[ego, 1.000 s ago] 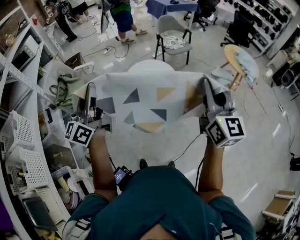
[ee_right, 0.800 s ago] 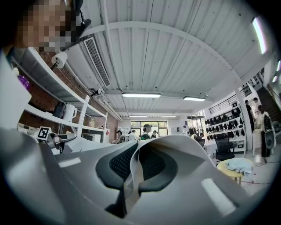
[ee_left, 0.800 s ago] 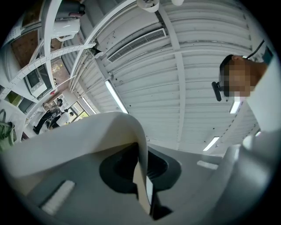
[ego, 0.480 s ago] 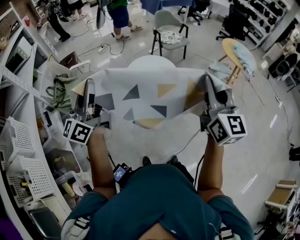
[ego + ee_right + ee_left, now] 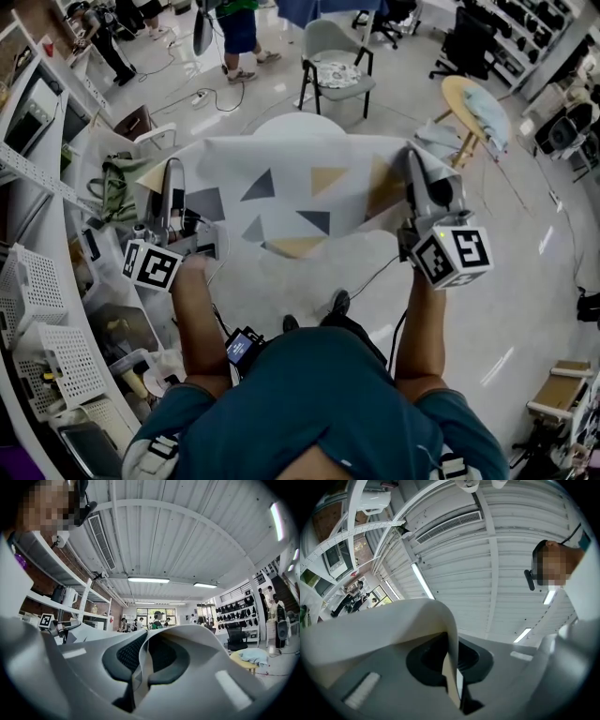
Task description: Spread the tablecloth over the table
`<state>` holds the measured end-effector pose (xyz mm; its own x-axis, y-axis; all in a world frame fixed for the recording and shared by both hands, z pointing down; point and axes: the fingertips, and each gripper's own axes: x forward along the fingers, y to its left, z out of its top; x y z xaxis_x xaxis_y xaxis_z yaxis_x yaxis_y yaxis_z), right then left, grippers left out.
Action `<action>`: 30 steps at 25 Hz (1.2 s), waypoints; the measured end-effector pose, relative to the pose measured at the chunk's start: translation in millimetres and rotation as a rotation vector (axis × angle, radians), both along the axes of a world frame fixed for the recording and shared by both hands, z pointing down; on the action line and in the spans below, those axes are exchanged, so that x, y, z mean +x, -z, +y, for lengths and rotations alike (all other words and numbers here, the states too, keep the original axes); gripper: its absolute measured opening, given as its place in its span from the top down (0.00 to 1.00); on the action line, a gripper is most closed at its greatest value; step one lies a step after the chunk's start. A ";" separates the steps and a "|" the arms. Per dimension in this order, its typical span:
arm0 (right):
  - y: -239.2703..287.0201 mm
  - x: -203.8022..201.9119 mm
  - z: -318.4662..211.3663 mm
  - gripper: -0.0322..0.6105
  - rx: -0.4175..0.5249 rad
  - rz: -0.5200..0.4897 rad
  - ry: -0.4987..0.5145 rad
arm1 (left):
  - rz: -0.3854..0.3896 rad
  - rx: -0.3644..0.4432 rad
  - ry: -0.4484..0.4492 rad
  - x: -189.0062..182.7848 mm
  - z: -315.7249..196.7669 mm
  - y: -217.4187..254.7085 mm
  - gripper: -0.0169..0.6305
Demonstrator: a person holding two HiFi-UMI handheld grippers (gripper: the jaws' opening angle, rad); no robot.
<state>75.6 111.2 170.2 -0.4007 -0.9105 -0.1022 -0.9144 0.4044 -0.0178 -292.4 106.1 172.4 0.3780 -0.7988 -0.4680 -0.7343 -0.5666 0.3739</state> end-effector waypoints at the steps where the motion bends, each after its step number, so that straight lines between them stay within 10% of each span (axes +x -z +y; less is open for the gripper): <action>1: -0.4 3.2 -4.8 0.92 -0.001 -0.001 0.005 | 0.000 -0.003 0.006 3.4 -3.1 -0.6 0.97; 30: -14.6 100.1 -138.5 0.92 -0.010 -0.037 0.180 | -0.015 -0.050 0.186 104.5 -77.2 -14.5 0.97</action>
